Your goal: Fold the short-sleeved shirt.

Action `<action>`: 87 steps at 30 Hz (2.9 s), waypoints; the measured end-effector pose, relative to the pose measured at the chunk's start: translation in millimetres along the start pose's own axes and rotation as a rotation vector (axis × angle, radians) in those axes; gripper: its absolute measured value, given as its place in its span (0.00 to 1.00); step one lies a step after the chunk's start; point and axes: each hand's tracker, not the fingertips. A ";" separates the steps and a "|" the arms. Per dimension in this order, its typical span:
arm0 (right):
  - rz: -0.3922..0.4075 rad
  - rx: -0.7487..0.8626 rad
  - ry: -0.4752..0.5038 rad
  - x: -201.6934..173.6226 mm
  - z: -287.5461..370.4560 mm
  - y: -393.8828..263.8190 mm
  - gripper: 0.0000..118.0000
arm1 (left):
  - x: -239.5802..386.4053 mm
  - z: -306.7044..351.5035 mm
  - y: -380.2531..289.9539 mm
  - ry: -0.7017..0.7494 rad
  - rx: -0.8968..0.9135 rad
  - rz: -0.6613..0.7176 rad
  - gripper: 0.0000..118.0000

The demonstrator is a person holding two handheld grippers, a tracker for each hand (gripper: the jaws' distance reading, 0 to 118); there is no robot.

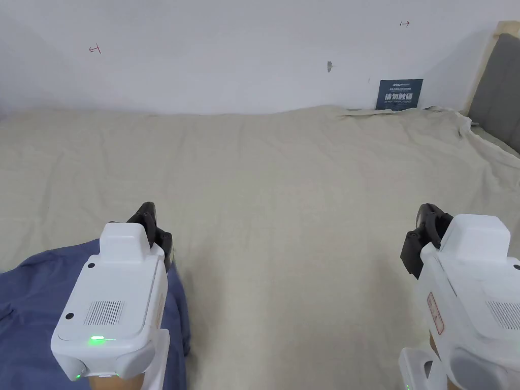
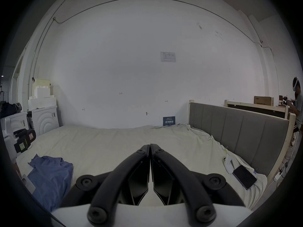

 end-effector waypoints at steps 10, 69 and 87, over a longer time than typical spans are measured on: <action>0.012 0.006 0.006 -3.8 1.2 1.7 0.01 | -1.1 4.8 1.0 0.001 0.005 0.026 0.00; 0.105 0.051 0.444 -189.7 -20.9 11.4 0.01 | -187.2 98.3 1.1 0.470 -0.022 -0.014 0.00; 0.121 0.042 0.526 -221.8 -14.0 7.0 0.01 | -218.1 118.9 -8.1 0.524 -0.089 0.007 0.00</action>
